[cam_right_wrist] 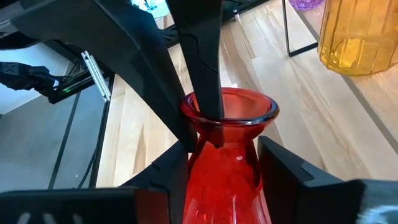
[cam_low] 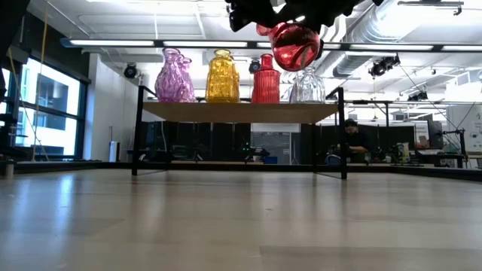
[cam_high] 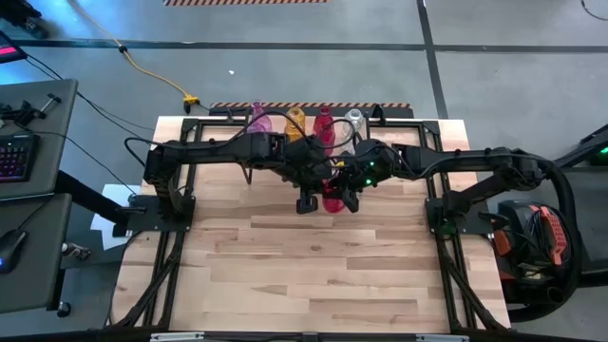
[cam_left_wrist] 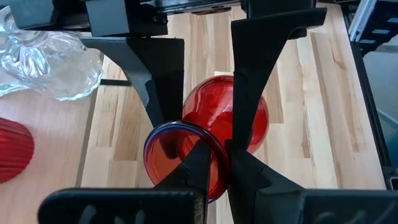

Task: Sort vases onto shelf
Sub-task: Put the red vase on the shelf aligned with the other red vases

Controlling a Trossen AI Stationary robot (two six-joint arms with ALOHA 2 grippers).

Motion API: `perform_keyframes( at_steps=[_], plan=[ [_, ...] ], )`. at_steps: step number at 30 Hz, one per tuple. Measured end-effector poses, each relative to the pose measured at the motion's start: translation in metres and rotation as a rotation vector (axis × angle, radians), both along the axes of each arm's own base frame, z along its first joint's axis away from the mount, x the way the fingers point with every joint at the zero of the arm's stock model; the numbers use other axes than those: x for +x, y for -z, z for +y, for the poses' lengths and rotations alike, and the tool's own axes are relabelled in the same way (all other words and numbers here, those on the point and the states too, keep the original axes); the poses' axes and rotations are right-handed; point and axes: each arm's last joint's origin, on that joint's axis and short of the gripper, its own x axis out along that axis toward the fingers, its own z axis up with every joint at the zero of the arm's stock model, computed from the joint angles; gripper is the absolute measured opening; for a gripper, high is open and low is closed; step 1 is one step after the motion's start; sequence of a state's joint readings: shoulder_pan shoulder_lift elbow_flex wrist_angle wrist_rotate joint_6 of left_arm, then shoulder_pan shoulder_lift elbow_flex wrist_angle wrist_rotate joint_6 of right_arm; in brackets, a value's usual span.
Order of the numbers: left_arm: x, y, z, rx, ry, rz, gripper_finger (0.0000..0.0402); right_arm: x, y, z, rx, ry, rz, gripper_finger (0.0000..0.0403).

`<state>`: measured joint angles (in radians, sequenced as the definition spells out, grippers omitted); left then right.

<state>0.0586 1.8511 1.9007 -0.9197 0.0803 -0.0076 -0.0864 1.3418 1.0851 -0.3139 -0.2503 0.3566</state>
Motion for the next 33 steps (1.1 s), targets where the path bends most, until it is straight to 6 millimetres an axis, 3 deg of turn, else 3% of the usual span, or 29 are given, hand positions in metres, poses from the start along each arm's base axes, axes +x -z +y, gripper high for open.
perform_keyframes(
  at_steps=[11, 23, 33],
  plan=[
    [0.003, -0.006, 0.002, 0.022, -0.044, -0.049, 0.0021, 0.0, 0.001, 0.0, 0.021, 0.027, 0.014, 0.0177],
    [0.003, -0.012, 0.003, 0.036, -0.054, -0.064, 0.0021, 0.002, -0.002, -0.002, -0.013, 0.074, -0.024, 0.0119],
    [0.001, -0.011, 0.005, 0.041, -0.062, -0.046, 0.0021, 0.003, -0.002, -0.002, -0.015, 0.084, -0.029, 0.0119]
  ],
)
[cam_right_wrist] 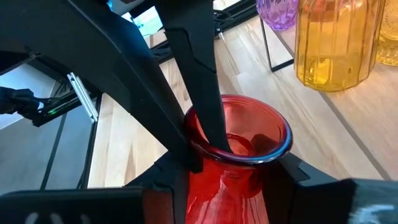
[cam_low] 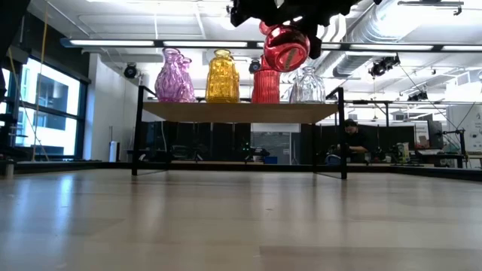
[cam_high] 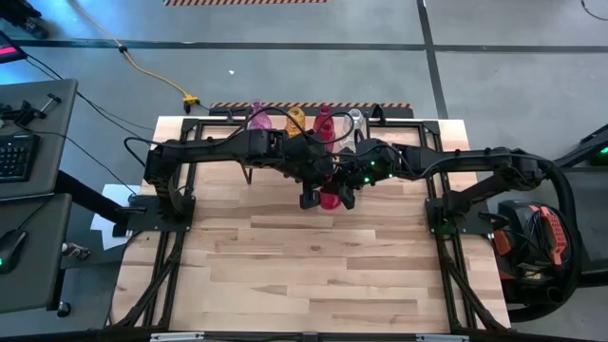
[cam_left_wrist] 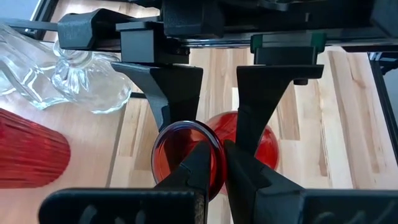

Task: Sort vases onto shelf
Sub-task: Put the red vase on the shelf aligned with the other red vases

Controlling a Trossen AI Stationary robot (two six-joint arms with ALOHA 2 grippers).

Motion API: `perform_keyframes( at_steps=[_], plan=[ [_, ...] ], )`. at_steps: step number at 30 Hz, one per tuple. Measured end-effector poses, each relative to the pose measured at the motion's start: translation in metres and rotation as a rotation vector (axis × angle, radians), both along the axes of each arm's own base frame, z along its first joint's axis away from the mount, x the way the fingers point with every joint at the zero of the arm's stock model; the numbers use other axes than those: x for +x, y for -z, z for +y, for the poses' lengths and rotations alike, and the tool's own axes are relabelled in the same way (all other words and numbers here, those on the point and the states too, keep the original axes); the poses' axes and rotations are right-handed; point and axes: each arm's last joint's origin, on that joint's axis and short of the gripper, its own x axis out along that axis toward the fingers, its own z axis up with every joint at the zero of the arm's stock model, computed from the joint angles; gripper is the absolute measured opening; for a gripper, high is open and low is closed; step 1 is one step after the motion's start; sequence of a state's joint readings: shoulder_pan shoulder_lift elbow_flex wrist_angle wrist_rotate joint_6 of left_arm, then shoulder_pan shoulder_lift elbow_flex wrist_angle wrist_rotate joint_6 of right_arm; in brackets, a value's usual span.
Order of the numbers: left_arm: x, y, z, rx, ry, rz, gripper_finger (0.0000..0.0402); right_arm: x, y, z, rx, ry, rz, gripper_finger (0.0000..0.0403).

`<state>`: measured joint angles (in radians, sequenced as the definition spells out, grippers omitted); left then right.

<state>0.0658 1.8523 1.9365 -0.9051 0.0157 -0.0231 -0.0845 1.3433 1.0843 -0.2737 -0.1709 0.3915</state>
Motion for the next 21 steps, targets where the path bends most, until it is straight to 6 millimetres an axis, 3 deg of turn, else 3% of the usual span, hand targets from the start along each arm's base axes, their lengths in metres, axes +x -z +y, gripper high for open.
perform_keyframes(
  at_steps=[12, 21],
  plan=[
    [-0.0009, -0.0037, 0.0043, -0.015, -0.029, -0.025, 0.0025, -0.0007, -0.0009, -0.0002, 0.0, 0.002, -0.001, 0.0119],
    [0.0004, -0.0018, 0.005, -0.012, -0.025, -0.02, 0.0069, -0.0007, 0.0001, 0.0, 0.002, -0.002, 0.005, 0.0119]
  ],
)
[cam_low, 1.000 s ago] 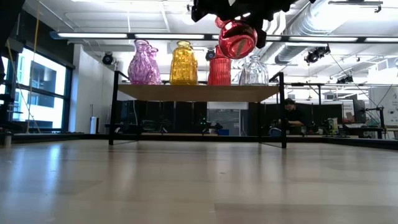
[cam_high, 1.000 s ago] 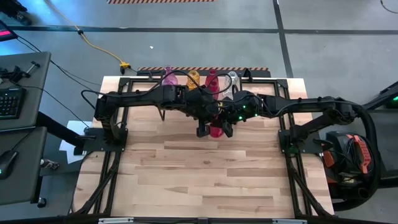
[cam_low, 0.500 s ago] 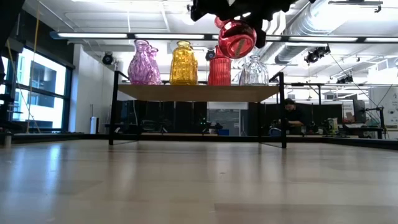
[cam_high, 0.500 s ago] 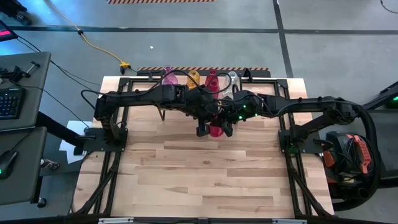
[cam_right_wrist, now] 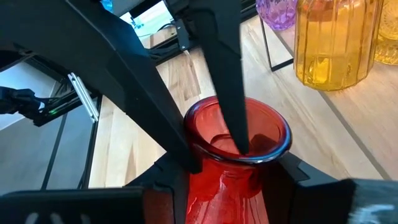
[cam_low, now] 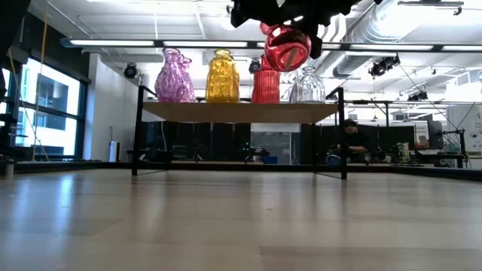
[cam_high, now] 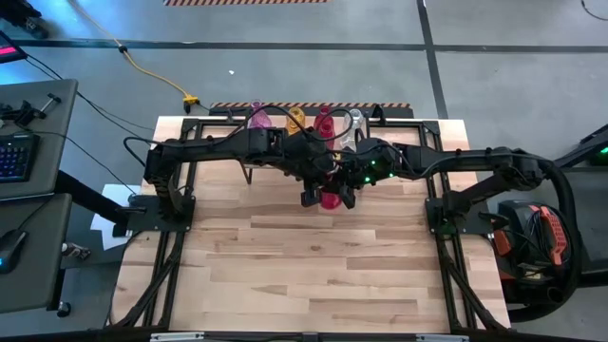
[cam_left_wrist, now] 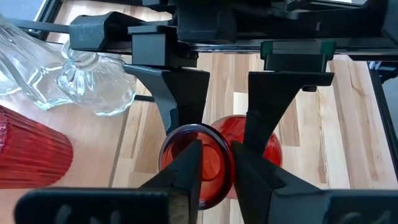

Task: Sort vases onto shelf
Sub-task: Put the red vase on the shelf aligned with the other red vases

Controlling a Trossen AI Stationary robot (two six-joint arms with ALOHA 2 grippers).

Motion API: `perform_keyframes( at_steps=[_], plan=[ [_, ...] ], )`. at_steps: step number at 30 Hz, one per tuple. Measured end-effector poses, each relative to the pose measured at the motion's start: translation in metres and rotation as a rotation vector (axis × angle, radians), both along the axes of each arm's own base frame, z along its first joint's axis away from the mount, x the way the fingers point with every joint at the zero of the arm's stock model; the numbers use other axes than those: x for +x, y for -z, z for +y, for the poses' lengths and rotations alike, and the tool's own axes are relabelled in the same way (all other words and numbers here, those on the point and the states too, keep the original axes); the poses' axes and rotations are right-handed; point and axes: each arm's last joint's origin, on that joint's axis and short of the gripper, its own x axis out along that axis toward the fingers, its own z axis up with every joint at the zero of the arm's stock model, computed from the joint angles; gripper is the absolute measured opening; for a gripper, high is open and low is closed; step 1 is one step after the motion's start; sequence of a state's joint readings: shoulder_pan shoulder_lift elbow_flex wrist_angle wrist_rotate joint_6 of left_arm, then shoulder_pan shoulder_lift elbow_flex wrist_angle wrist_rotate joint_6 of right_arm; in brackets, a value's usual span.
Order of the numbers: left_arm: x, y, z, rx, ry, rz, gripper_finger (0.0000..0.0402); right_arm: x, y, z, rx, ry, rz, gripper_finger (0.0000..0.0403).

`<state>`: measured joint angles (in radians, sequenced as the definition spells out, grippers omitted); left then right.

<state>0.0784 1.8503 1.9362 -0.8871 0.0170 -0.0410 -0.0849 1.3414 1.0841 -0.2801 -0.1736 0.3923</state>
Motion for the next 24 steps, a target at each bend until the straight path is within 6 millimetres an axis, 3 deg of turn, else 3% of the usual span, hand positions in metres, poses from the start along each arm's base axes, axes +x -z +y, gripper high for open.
perform_keyframes(
  at_steps=[11, 24],
  plan=[
    [-0.002, -0.003, 0.002, -0.016, -0.014, -0.013, 0.0118, -0.001, 0.002, 0.0, 0.003, -0.003, 0.018, 0.0113],
    [-0.023, -0.03, 0.017, -0.044, -0.106, -0.093, 0.0147, -0.002, 0.006, 0.003, -0.014, -0.017, 0.05, 0.0098]
  ],
)
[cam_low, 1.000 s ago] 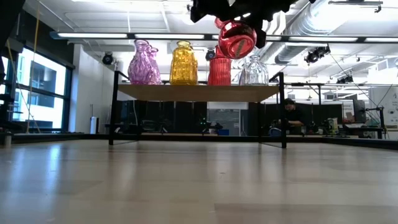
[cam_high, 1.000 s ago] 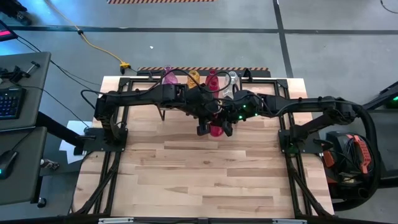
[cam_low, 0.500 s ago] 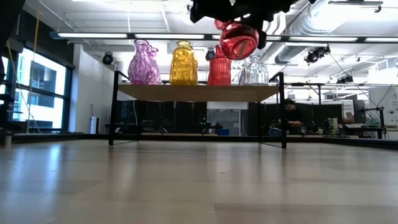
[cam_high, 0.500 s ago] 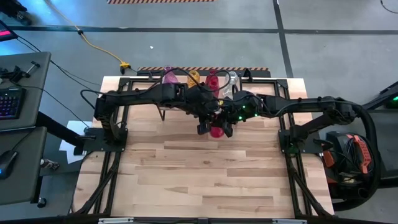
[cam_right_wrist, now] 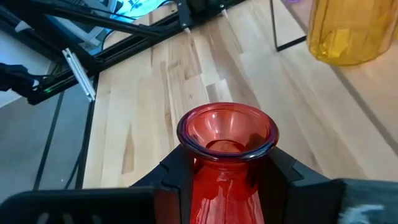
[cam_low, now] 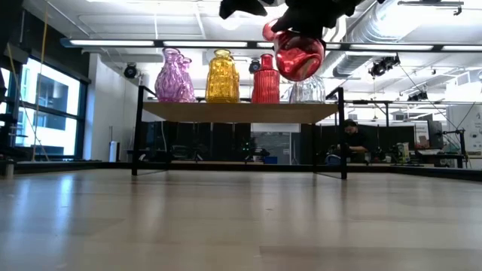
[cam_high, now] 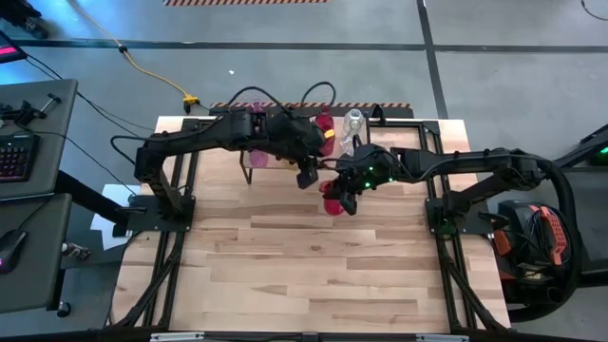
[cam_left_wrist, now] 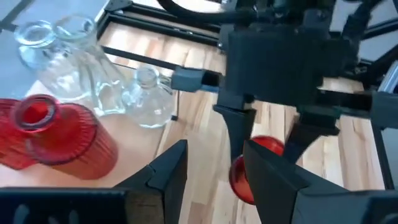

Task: Sort vases onto shelf
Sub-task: Put the red vase on the shelf aligned with the other red vases

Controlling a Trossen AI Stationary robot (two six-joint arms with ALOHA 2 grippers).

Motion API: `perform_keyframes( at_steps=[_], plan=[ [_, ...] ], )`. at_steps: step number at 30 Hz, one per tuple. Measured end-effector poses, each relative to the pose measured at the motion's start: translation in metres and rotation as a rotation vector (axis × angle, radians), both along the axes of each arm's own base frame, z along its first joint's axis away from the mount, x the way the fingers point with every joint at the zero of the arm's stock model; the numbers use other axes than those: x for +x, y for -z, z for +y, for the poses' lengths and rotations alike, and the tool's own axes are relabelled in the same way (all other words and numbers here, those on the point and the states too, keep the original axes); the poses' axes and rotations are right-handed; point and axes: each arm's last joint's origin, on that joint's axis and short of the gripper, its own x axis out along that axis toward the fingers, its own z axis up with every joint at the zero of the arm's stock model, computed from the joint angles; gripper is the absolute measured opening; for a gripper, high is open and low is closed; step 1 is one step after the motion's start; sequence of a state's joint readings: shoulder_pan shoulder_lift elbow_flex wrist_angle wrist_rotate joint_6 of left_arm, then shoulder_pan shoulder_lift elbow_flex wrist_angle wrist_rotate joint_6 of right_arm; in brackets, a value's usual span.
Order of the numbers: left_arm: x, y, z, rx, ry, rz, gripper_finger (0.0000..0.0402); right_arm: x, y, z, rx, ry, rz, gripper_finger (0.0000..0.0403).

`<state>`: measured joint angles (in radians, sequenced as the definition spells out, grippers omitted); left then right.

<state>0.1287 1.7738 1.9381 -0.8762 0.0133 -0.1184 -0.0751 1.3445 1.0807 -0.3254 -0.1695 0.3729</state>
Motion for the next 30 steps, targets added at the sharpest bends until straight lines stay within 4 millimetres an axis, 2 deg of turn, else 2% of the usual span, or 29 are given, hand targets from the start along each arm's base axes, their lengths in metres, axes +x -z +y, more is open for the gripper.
perform_keyframes(
  at_steps=[5, 12, 18, 30],
  plan=[
    [-0.017, -0.013, 0.001, 0.011, 0.003, -0.008, 0.0147, 0.001, 0.0, 0.003, -0.028, 0.001, -0.007, 0.0098],
    [-0.045, -0.032, -0.001, 0.042, 0.026, 0.003, 0.0147, 0.004, -0.007, 0.011, -0.107, 0.097, -0.073, 0.0098],
    [-0.07, -0.044, -0.004, 0.065, 0.044, 0.022, 0.0147, 0.005, -0.01, 0.019, -0.191, 0.277, -0.105, 0.0098],
    [-0.115, -0.075, -0.01, 0.126, 0.075, -0.065, 0.0147, 0.0, -0.01, 0.045, -0.287, 0.652, -0.217, 0.0098]
  ],
)
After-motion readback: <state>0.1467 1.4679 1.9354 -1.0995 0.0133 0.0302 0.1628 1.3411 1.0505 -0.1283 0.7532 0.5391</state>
